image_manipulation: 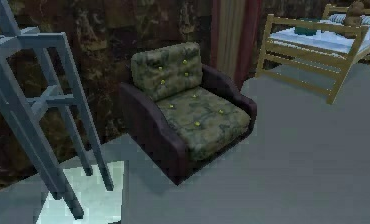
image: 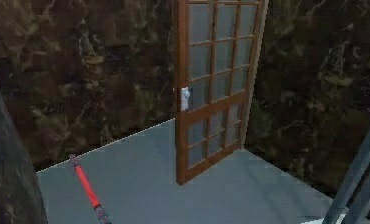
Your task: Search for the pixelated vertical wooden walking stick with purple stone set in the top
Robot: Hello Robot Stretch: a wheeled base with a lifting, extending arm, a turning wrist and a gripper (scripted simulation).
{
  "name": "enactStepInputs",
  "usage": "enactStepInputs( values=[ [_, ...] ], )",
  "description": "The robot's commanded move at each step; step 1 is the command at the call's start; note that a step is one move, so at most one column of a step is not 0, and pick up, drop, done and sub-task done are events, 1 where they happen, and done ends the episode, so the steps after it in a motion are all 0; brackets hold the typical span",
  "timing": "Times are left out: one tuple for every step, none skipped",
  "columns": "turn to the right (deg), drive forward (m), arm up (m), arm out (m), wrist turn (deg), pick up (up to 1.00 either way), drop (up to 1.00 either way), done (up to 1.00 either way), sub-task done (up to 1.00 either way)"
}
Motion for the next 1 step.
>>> enactStepInputs(
  values=[
    [-3.0,0.00,0.00,0.00,0.0,0.00,0.00,0.00,0.00]
  ],
)
